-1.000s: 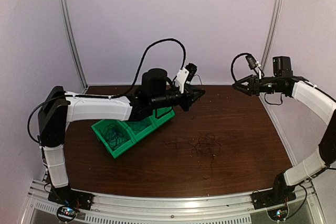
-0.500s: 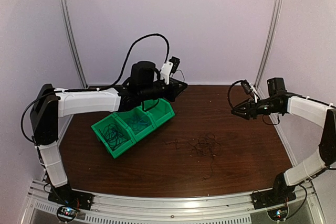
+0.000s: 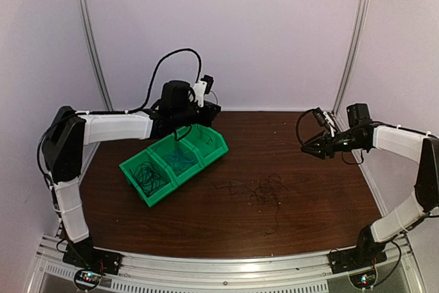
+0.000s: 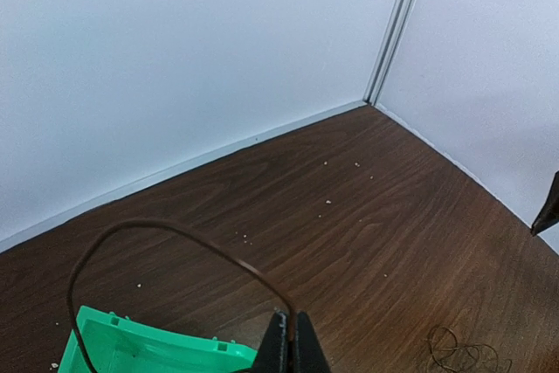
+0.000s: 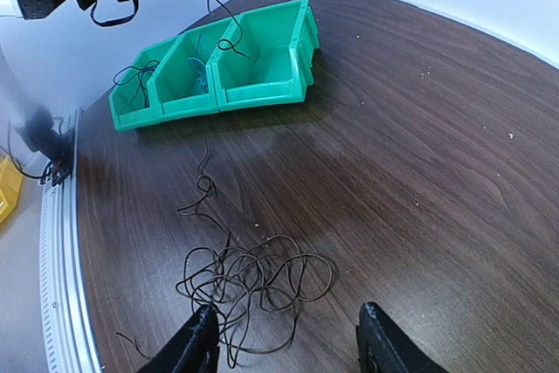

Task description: Untangle the cables

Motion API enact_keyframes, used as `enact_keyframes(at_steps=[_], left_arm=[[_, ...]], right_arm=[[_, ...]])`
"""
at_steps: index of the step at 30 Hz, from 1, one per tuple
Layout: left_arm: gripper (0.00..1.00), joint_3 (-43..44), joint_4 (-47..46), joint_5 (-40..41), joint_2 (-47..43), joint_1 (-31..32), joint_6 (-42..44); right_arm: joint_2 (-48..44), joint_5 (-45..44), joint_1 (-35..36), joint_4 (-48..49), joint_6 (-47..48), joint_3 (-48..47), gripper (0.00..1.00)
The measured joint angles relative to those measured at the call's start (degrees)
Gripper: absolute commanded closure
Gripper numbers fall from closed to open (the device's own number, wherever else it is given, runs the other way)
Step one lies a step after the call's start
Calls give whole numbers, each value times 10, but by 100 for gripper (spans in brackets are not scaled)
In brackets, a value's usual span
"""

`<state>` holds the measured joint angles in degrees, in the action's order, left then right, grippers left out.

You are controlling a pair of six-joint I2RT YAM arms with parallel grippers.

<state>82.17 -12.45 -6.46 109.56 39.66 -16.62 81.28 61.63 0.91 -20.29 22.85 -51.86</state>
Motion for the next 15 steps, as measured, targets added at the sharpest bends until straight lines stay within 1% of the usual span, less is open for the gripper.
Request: enact_keyframes(at_steps=[6, 11, 15], left_arm=[[100, 12, -2, 0, 65, -21, -12], [100, 16, 6, -2, 109, -40, -58], [100, 20, 23, -2, 127, -54, -88]], right_arm=[[1, 0, 0, -4, 9, 0, 46], [1, 0, 0, -8, 12, 0, 46], [1, 0, 0, -9, 12, 0, 46]])
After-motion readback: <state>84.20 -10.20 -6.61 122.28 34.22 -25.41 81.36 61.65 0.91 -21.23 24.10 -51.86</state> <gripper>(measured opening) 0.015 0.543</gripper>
